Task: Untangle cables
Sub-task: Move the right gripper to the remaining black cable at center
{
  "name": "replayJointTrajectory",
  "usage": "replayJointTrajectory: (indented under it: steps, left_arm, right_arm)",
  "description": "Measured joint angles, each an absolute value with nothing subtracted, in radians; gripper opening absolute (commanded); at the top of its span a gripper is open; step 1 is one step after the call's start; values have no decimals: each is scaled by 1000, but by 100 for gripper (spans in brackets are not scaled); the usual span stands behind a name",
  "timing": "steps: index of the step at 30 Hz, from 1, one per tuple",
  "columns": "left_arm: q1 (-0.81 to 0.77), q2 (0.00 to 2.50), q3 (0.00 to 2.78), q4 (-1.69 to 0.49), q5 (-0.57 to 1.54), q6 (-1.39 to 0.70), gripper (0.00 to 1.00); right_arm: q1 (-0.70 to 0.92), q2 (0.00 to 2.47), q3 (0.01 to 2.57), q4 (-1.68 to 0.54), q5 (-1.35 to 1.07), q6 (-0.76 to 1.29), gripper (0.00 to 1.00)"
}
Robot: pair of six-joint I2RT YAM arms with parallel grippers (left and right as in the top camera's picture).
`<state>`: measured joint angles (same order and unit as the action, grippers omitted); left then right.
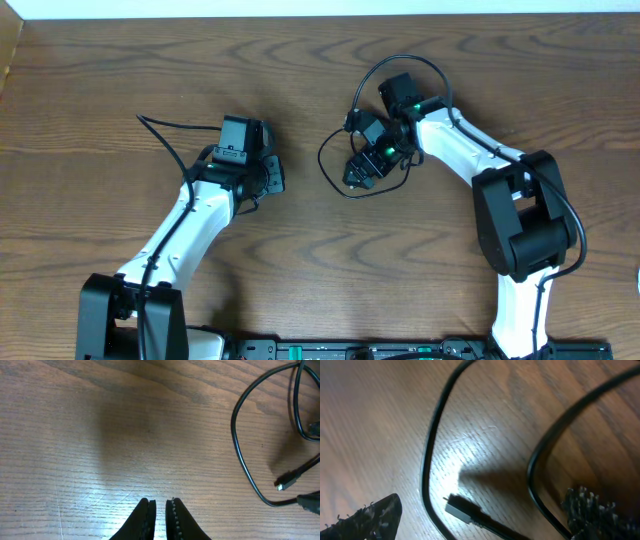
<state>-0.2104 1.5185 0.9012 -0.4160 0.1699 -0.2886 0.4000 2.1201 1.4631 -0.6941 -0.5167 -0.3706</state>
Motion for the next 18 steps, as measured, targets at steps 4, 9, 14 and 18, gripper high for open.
replayJointTrajectory:
  steps: [4,9,14,18]
  left_arm:
    - [-210,1518,901,-425,171,-289,13]
    - [-210,1518,901,-435,174,-289,14]
    - [-210,1518,901,-443,174,-289,13]
    - [-210,1518,901,-444,174,-288,14]
  right_arm:
    - [410,2127,1468,-720,-561,-382,99]
    - [445,2137,1477,-770,-612,-397,99]
    - [490,2138,1477,-781,-608,-402,99]
    - [519,2138,1489,-795,-542,-401,99]
